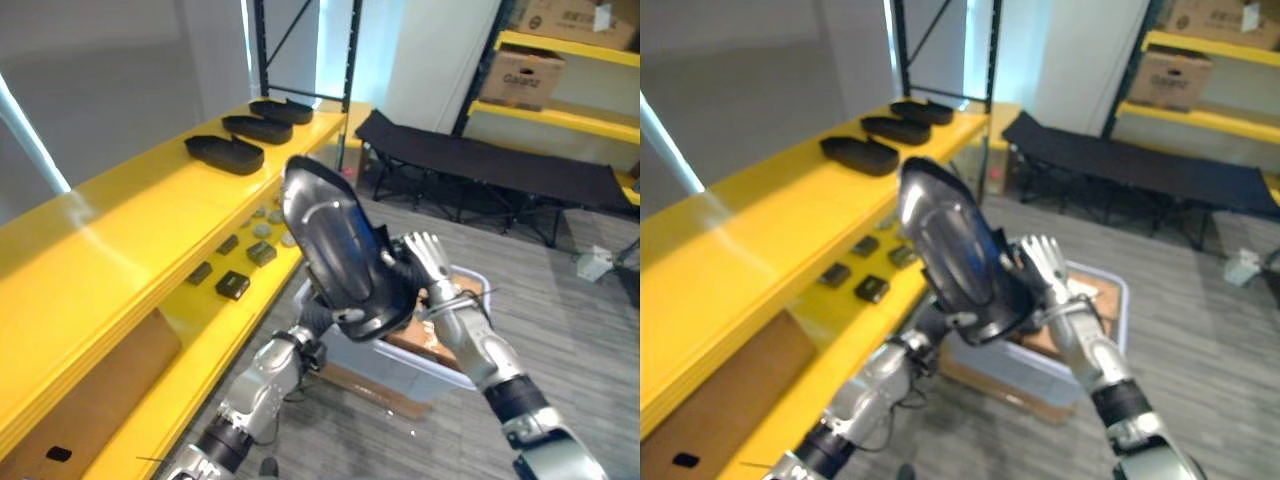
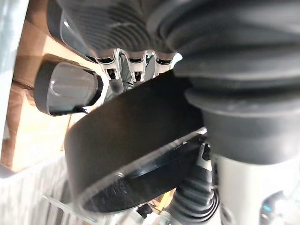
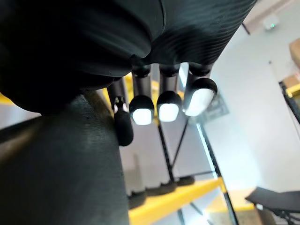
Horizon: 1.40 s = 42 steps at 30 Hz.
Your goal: Walk over and take plastic housings, then place them on the shelf
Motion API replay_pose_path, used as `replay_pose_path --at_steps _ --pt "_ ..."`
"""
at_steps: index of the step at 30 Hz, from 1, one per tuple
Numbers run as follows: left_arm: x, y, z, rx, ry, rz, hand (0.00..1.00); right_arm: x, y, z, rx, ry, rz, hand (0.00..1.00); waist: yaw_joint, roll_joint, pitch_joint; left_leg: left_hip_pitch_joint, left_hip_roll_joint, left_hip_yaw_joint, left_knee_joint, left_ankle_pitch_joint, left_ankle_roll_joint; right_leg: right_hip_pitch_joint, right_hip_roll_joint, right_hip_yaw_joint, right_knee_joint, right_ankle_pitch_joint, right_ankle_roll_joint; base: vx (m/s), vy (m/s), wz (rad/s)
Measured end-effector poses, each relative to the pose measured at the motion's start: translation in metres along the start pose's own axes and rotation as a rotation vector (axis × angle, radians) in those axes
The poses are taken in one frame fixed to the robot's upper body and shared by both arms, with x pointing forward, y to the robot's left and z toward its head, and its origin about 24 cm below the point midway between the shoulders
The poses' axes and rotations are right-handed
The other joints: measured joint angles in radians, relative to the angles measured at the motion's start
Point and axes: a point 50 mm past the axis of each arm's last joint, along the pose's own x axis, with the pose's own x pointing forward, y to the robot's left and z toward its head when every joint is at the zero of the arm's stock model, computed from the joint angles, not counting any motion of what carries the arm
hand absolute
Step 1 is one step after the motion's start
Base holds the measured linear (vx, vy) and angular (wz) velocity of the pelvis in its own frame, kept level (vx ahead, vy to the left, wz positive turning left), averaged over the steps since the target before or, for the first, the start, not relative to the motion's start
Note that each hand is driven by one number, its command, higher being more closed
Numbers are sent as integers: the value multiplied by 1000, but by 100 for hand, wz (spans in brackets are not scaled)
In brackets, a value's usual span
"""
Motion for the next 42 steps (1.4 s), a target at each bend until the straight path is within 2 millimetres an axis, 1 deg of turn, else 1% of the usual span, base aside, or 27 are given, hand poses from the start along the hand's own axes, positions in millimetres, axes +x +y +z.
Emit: replay_pose_path --at_steps 1,6,12,17,18,20,26,29,34,35,38,42 --pt "0 1 -4 4 14 7 100 -1 4 0 -3 1 12 100 2 -3 1 0 -1 0 0 0 0 0 -1 0 0 0 1 0 0 0" --pt "-2 2 -11 34 40 35 100 -7 9 -2 -23 -2 16 100 3 -10 5 -17 -5 -1 0 4 1 -10 -4 -2 1 8 10 0 0 1" --pt "-5 9 -21 34 48 143 100 -15 16 2 20 -20 -11 100 2 -10 5 -12 -7 -3 0 7 0 -5 -6 -4 5 10 7 0 0 0" --pt "-7 16 -21 74 40 199 100 -21 21 7 61 -9 -49 100 2 -11 5 3 -3 -3 0 3 -1 6 -3 -2 10 3 1 -17 -2 -1" --pt "-7 17 -22 86 42 206 100 -22 22 8 70 -6 -50 100 3 -13 6 3 -2 -2 0 -1 0 6 -1 0 10 -2 -4 -67 -4 -2" --pt "-9 18 -24 84 42 218 100 -24 24 9 81 -10 -51 100 3 -17 5 4 0 0 0 -1 -2 5 0 2 9 -5 -1 -62 -1 -4" --pt "-16 19 -29 57 19 236 100 -35 25 20 154 -23 -86 100 4 -40 7 2 0 3 0 0 -2 1 -2 6 1 -4 0 -23 3 -1" --pt "-16 21 -27 9 0 253 100 -37 26 26 208 -19 -107 100 3 -41 8 1 -2 3 0 -2 0 1 -2 8 2 -3 2 0 0 -1" --pt "-20 23 -29 -22 -11 263 100 -39 28 31 240 -16 -108 100 3 -41 8 1 -2 3 0 -3 -4 1 -2 9 2 -1 -1 0 0 0" --pt "-20 23 -29 -23 -13 263 100 -39 29 31 244 -15 -108 0 3 -41 8 1 -2 3 0 -4 -5 1 -2 8 2 -1 -1 0 0 0" --pt "-21 23 -29 -26 -24 268 100 -41 31 34 278 -9 -102 0 3 -41 8 1 -2 3 0 -6 -8 1 -2 8 2 -2 0 0 0 0" --pt "-22 26 -22 -25 -76 311 100 -46 33 42 373 -9 -103 0 2 -39 9 2 -2 3 0 -9 -10 1 -2 8 4 -5 -2 0 0 0"
